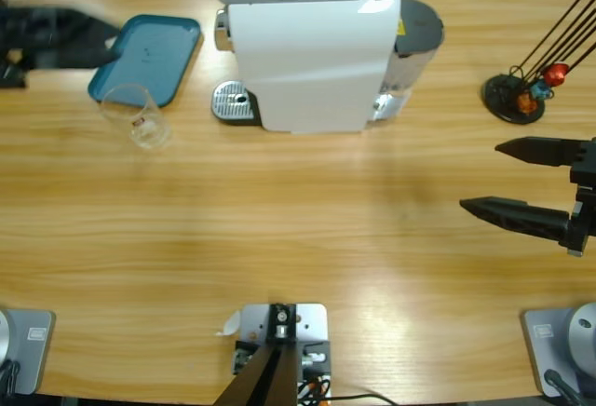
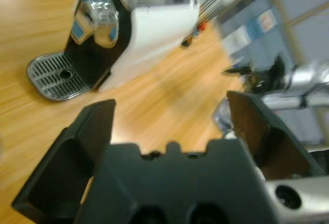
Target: Pour coffee
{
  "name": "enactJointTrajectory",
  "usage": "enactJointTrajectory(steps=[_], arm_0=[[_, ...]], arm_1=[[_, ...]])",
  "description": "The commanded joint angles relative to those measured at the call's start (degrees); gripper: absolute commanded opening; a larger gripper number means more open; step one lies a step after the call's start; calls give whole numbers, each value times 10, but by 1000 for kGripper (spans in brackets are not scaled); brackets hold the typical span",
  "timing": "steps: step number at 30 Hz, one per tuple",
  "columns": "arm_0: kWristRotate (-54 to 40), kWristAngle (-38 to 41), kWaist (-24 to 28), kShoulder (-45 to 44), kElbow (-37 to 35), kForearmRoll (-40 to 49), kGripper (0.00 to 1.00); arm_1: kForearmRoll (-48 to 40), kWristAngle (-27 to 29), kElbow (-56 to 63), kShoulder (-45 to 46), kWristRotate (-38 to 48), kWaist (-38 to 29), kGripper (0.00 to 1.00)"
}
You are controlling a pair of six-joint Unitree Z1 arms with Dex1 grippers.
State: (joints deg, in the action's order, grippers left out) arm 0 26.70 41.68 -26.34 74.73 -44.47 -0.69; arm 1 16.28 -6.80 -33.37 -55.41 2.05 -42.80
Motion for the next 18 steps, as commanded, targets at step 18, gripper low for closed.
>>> enactJointTrajectory(steps=[18], arm_0=[[321, 128, 37, 290, -32, -399, 918]], arm_1=[[-7, 8, 19, 7, 24, -6, 835]])
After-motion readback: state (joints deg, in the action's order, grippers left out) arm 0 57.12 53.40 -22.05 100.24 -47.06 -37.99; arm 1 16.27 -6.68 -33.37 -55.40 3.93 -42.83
